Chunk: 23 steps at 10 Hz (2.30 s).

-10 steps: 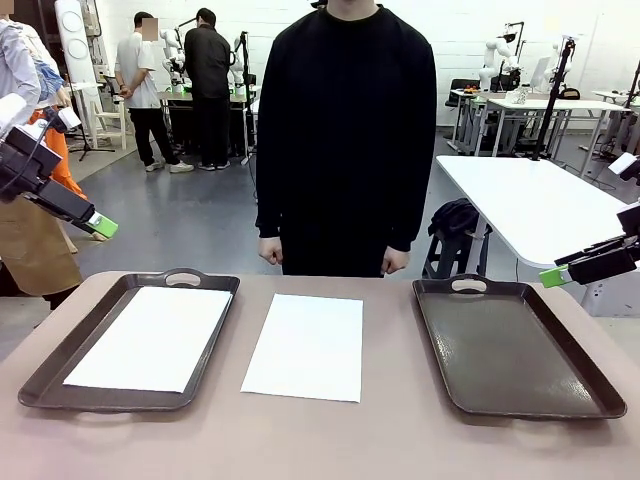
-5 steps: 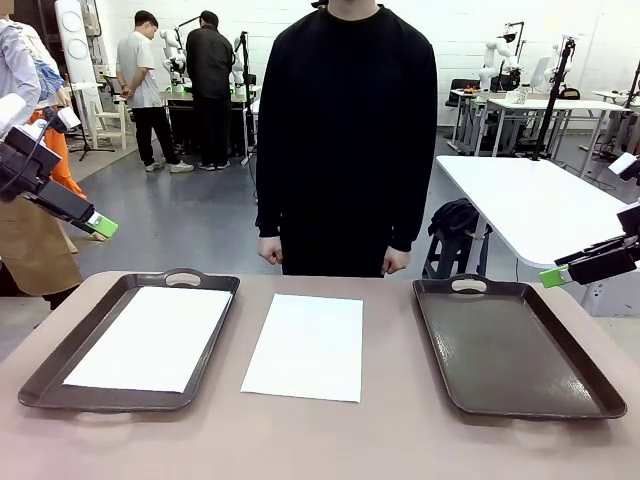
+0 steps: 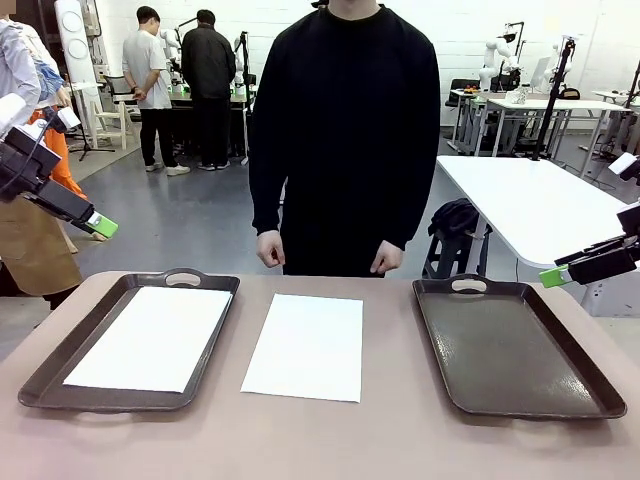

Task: Sort the A4 documents.
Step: Receive the A4 Paper.

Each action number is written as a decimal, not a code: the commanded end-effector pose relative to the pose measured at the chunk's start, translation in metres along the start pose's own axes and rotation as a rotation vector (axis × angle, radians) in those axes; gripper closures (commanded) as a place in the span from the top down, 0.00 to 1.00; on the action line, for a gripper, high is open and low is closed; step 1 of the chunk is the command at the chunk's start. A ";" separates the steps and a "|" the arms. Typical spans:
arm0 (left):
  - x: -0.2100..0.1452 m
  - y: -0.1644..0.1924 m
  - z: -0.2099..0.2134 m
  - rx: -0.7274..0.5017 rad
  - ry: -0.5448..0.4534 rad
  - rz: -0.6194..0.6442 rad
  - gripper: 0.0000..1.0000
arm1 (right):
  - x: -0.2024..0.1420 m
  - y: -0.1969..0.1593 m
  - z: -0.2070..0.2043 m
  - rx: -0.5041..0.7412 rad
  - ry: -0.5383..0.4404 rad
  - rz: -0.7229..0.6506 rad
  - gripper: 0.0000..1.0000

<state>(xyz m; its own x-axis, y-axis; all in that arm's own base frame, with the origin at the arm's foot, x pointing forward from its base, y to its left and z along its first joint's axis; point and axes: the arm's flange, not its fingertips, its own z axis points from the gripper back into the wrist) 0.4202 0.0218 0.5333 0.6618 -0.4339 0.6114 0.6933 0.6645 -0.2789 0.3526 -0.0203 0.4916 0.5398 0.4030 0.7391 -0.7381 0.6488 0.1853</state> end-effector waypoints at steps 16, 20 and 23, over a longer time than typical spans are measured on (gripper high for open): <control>0.000 0.000 0.001 0.007 0.000 -0.010 1.00 | 0.001 -0.003 -0.002 0.018 -0.020 0.011 1.00; 0.000 0.000 0.001 0.007 0.000 -0.010 1.00 | 0.001 -0.003 -0.002 0.018 -0.020 0.011 1.00; 0.000 0.000 0.001 0.007 0.000 -0.010 1.00 | 0.001 -0.003 -0.002 0.018 -0.020 0.011 1.00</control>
<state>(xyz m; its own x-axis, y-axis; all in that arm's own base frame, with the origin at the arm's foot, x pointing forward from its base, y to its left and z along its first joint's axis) 0.4202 0.0220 0.5334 0.6618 -0.4337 0.6115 0.6933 0.6645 -0.2790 0.3526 -0.0203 0.4916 0.5397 0.4030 0.7391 -0.7381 0.6487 0.1853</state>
